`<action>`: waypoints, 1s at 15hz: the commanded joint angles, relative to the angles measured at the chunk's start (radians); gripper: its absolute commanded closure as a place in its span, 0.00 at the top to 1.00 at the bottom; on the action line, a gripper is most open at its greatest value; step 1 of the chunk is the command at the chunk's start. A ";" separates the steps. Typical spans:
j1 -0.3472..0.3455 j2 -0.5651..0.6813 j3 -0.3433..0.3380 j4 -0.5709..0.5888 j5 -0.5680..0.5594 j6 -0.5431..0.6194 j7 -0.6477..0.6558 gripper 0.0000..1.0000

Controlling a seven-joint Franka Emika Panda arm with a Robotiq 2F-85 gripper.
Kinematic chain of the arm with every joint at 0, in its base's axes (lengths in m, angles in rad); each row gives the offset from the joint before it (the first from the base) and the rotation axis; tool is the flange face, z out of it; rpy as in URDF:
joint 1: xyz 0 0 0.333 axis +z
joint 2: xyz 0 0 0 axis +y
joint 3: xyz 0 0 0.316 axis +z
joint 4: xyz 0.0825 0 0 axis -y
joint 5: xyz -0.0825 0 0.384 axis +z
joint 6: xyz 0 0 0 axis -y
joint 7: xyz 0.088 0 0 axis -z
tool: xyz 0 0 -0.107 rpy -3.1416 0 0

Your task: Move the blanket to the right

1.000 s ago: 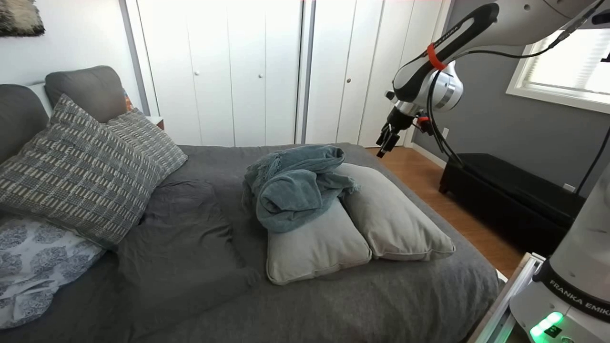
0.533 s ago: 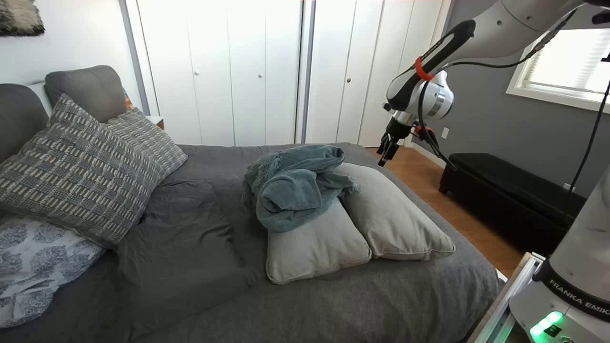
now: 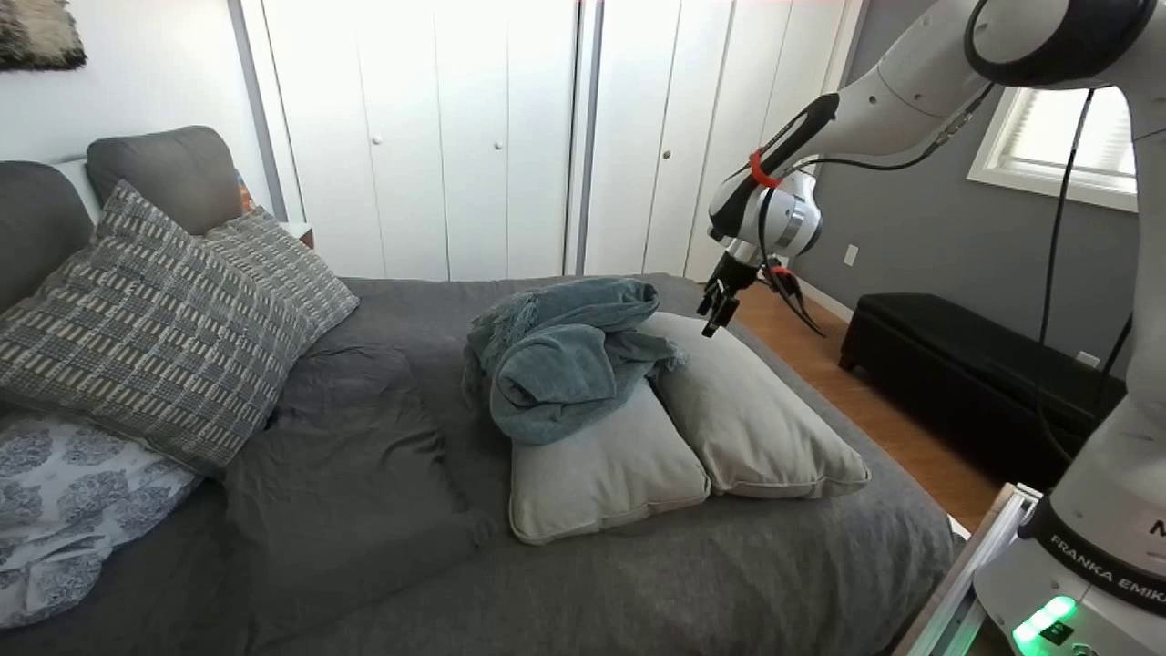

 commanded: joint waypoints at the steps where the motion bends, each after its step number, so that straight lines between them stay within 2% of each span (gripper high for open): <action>1: -0.134 0.127 0.135 0.150 -0.033 -0.045 -0.051 1.00; 6: -0.186 0.259 0.205 0.273 -0.112 -0.072 -0.041 1.00; 11: -0.203 0.364 0.235 0.377 -0.184 -0.051 -0.040 1.00; 12: -0.203 0.379 0.235 0.395 -0.199 -0.051 -0.038 0.75; 13: -0.207 0.393 0.238 0.413 -0.209 -0.054 -0.037 0.74; 15: -0.221 0.412 0.251 0.440 -0.218 -0.061 -0.040 0.59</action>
